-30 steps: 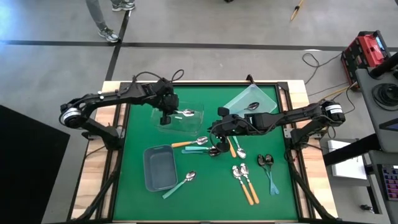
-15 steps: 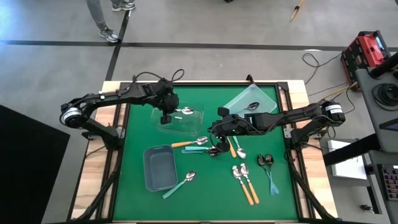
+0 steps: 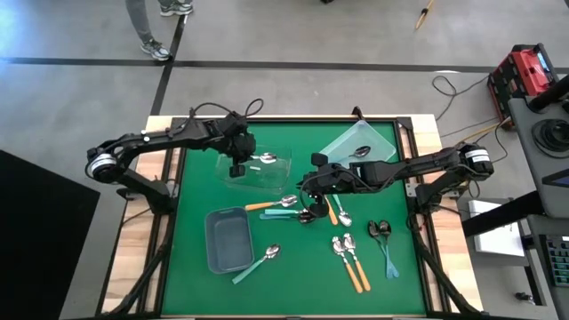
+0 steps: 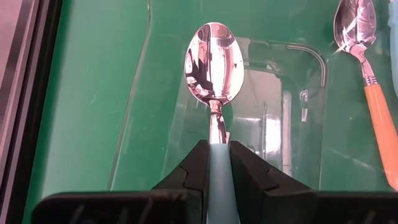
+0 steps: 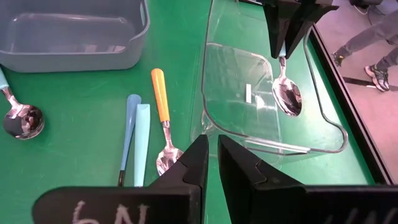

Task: Sort silverware by color (type)
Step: Put the light blue spoon into the gray bin, then put the orange spoon into the transparent bin

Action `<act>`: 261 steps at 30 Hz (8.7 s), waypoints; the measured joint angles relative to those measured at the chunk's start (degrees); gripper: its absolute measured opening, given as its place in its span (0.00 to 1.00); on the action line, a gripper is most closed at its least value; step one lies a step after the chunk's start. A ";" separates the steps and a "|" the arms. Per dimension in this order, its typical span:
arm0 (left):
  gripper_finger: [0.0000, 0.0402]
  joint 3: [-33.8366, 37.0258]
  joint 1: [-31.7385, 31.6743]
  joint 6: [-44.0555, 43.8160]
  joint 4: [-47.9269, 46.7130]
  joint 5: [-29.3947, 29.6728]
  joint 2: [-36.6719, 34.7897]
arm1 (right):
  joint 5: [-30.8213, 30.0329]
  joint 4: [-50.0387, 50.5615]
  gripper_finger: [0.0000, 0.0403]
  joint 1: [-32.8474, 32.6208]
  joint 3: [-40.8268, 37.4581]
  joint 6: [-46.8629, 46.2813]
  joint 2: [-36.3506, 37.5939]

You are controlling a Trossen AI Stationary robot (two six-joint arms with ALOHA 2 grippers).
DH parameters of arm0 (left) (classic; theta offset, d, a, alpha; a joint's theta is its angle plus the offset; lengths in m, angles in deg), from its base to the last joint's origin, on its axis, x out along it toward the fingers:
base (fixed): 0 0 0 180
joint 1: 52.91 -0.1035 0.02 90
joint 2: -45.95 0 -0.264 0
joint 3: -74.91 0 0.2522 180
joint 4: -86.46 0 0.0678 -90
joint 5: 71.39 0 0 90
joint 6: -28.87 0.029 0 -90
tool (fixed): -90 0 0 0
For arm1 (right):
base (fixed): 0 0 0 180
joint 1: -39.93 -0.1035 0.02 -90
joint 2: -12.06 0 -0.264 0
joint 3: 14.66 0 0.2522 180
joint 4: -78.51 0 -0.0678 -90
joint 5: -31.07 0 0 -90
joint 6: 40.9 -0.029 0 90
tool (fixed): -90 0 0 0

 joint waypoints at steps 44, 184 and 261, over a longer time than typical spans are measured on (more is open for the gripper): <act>0.07 -0.63 18.48 -44.71 -10.41 13.43 -20.61 | 0.00 0.15 0.07 0.00 0.00 0.39 0.02; 0.00 10.40 39.99 0.58 31.18 23.50 -34.27 | 5.60 9.38 0.07 -4.17 4.92 -45.01 0.00; 0.00 14.12 23.96 4.57 38.29 33.04 -32.54 | 2.55 30.53 0.40 2.47 4.83 -58.62 -16.61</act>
